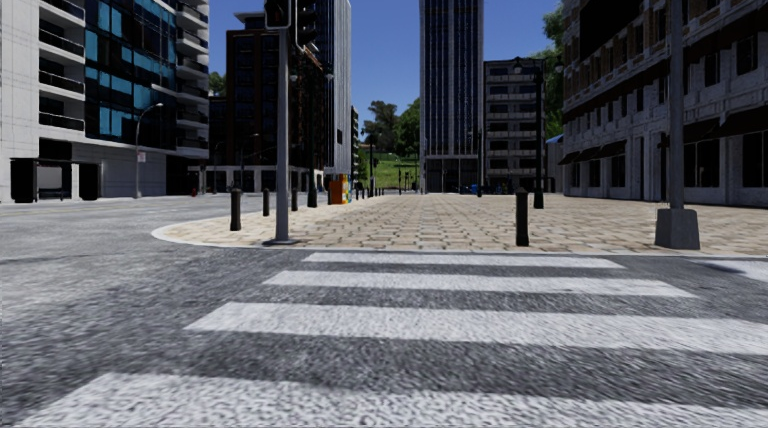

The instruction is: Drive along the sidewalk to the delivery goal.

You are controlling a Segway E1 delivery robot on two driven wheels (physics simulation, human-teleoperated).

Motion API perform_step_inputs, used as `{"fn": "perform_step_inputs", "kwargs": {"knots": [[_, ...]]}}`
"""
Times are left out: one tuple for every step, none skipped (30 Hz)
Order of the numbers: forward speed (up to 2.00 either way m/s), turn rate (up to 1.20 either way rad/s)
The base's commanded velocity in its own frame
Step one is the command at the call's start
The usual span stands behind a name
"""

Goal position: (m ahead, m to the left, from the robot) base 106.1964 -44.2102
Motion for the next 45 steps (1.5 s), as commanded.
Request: {"fn": "perform_step_inputs", "kwargs": {"knots": [[1.95,-0.42],[1.95,-0.33],[1.95,-0.33],[1.95,-0.26],[1.96,-0.23],[1.96,-0.2],[1.96,-0.2],[1.97,-0.06],[1.97,0.0],[1.97,0.0],[1.97,0.0],[1.97,0.0],[1.97,0.0],[1.97,0.0],[1.97,0.0],[1.97,0.0],[1.97,0.0],[1.97,-0.11],[1.97,-0.2],[1.97,-0.2],[1.97,-0.24],[1.97,-0.26],[1.97,-0.26],[1.97,-0.26],[1.97,-0.26],[1.97,-0.26],[1.97,-0.26],[1.97,-0.26],[1.97,-0.26],[1.97,-0.26],[1.97,-0.26],[1.97,-0.26],[1.97,-0.26],[1.97,-0.26],[1.97,-0.26],[1.97,-0.22],[1.97,-0.22],[1.97,0.0],[1.97,0.0],[1.98,0.0],[1.98,0.0],[1.98,0.0],[1.98,0.0],[1.98,0.0],[1.98,0.0]]}}
